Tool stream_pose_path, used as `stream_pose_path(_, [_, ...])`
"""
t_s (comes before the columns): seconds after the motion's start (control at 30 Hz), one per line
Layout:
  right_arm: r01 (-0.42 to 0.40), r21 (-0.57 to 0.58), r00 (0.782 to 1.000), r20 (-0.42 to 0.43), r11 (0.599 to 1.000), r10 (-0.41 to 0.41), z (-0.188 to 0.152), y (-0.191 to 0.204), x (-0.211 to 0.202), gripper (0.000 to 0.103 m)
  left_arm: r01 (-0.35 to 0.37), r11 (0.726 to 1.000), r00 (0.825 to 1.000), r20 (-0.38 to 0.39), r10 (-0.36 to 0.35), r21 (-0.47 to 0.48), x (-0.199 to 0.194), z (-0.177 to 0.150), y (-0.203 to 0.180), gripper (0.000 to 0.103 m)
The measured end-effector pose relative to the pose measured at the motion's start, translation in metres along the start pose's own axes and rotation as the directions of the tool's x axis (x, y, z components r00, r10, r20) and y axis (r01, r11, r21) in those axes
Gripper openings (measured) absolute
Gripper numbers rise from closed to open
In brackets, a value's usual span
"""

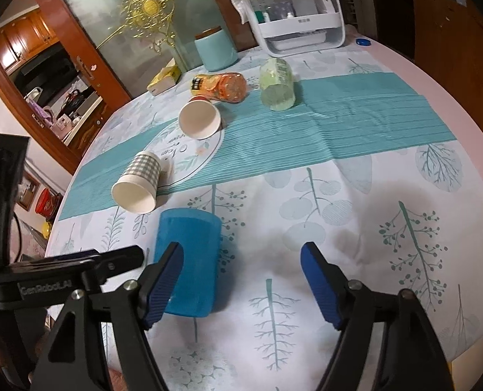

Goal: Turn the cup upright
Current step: 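Grasp the upright blue cup with the right gripper while the left gripper withdraws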

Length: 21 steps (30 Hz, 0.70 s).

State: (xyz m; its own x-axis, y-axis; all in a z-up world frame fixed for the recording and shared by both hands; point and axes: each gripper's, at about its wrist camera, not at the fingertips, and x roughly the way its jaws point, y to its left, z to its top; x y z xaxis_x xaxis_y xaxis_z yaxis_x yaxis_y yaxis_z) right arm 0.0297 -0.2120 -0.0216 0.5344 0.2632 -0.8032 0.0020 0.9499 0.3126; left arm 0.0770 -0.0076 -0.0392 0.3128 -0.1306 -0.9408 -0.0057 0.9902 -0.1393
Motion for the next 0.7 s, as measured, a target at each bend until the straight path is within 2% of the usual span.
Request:
stream_pose_path(0.17, [-0.022, -0.04, 0.999, -0.035, 0.999, 0.021, 0.002, 0.011, 0.003, 0.075, -0.013, 1.0, 0.997, 0.074, 0.012, 0.005, -0.015, -0.007, 0.018, 0.09])
stream_pose_path(0.27, [-0.084, -0.039, 0.993, -0.092, 0.996, 0.08, 0.005, 0.014, 0.011, 0.075, 0.019, 1.0, 0.996, 0.085, -0.019, 0.0, -0.016, -0.011, 0.029, 0.09])
stream_pose_path(0.33, [-0.13, -0.02, 0.984, -0.127, 0.991, 0.126, 0.006, 0.014, 0.017, 0.075, 0.016, 1.0, 0.995, 0.098, -0.016, -0.003, -0.014, -0.012, 0.033, 0.09])
stream_pose_path(0.53, [-0.252, 0.045, 0.948, -0.19, 0.967, 0.255, 0.008, 0.01, 0.037, 0.075, 0.045, 0.999, 0.996, 0.077, -0.044, -0.012, 0.003, -0.011, 0.043, 0.09])
stream_pose_path(0.7, [-0.334, 0.148, 0.904, -0.229, 0.931, 0.361, 0.015, -0.005, 0.059, 0.075, 0.063, 0.998, 0.996, 0.063, -0.063, 0.008, 0.016, -0.01, 0.045, 0.09])
